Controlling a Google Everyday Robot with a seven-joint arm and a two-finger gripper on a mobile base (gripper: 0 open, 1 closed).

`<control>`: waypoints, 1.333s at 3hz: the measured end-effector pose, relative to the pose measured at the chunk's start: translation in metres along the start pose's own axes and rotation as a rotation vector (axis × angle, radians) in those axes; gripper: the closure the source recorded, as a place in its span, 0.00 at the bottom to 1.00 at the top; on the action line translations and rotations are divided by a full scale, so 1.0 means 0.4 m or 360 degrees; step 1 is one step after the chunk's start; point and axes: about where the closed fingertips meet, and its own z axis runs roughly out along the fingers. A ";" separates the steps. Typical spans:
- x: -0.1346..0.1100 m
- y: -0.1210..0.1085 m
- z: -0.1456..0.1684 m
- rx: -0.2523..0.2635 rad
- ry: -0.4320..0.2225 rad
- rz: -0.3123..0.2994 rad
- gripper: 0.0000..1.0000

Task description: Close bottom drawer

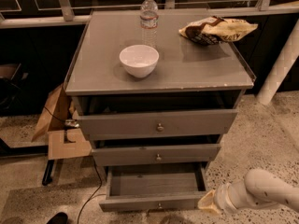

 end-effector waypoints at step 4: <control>0.086 -0.028 0.144 0.0070 0.0015 -0.0115 1.00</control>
Offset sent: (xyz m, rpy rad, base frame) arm -0.0137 0.0105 -0.0265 0.0359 0.0473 -0.0024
